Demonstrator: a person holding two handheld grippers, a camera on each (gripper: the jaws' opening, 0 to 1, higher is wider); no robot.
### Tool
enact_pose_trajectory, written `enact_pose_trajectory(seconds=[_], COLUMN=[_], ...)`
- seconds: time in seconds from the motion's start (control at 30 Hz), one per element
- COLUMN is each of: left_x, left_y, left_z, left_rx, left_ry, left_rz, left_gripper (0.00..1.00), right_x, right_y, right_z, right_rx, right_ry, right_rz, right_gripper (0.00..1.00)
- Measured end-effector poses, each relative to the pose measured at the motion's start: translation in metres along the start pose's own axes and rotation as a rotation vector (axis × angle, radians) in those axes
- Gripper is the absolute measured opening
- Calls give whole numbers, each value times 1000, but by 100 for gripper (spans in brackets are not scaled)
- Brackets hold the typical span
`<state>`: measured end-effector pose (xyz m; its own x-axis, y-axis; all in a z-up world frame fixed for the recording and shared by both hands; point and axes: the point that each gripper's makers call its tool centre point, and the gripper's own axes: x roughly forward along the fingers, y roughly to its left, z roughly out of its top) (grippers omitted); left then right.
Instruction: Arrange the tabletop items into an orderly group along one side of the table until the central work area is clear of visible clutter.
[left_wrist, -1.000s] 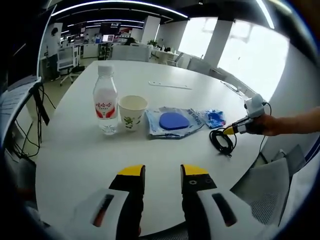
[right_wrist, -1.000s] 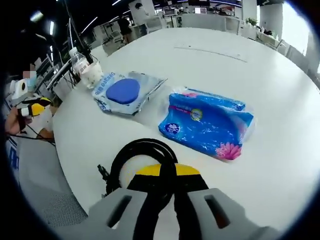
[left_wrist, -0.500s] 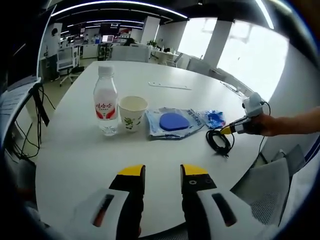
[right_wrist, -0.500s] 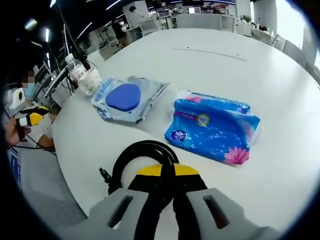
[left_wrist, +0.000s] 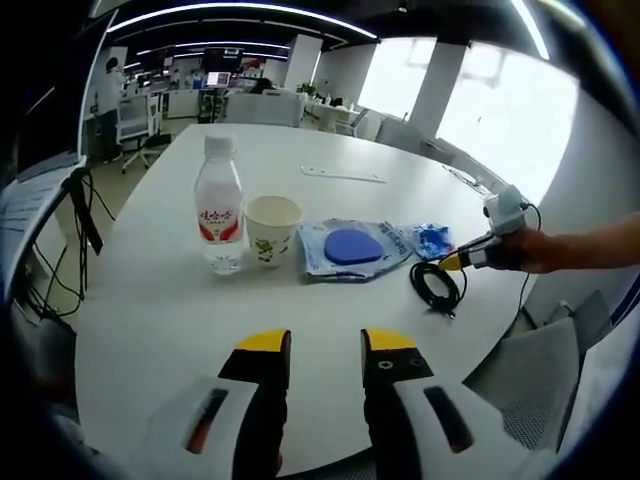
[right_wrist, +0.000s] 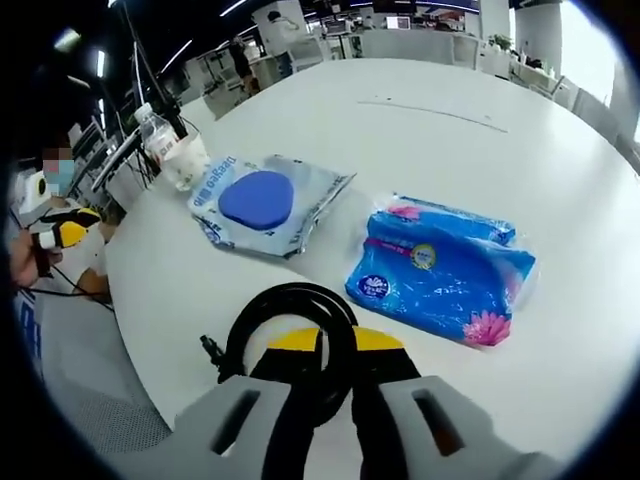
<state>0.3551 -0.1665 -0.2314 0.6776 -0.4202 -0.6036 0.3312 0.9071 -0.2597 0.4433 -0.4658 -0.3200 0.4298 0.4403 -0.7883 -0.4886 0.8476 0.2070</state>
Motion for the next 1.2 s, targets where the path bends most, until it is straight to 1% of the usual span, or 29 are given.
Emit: enact_pose_trajectory(seconds=[0.17, 0.3, 0.37, 0.47, 0.63, 0.7, 0.77, 0.9, 1.1, 1.13, 1.17, 1.2], left_x=[3, 6, 6, 6, 5, 4, 4, 2, -1, -2, -2, -2], left_y=[-3, -7, -7, -7, -7, -8, -8, -9, -11, -13, -14, -15], left_z=[4, 9, 11, 13, 14, 13, 11, 11, 12, 13, 13, 13], left_rx=[10, 28, 35, 36, 39, 47, 54, 57, 62, 56, 50, 51], left_ry=[-3, -9, -15, -23, -30, -32, -27, -29, -42, -51, -54, -55], left_rz=[-8, -19, -21, -23, -27, -31, -34, -37, -44, -57, -62, -63], left_gripper=[27, 27, 28, 29, 31, 33, 35, 36, 38, 38, 39, 39], right_x=[-9, -19, -26, -37, -54, -63, -72, -85, -99, -99, -102, -103], right_y=[3, -2, -2, -2, -2, 1, 4, 9, 20, 21, 23, 24], right_z=[8, 7, 8, 10, 15, 16, 14, 12, 6, 5, 2, 1], right_rx=[-24, -50, -45, -60, -42, -18, -11, -37, -59, -58, -55, -52], right_ry=[-29, -44, -59, -83, -128, -156, -167, -182, -194, -194, -203, -207], right_rz=[5, -8, -2, 1, 16, 48, 53, 65, 90, 93, 108, 108], right_gripper=[14, 15, 19, 23, 27, 28, 31, 35, 40, 41, 43, 45])
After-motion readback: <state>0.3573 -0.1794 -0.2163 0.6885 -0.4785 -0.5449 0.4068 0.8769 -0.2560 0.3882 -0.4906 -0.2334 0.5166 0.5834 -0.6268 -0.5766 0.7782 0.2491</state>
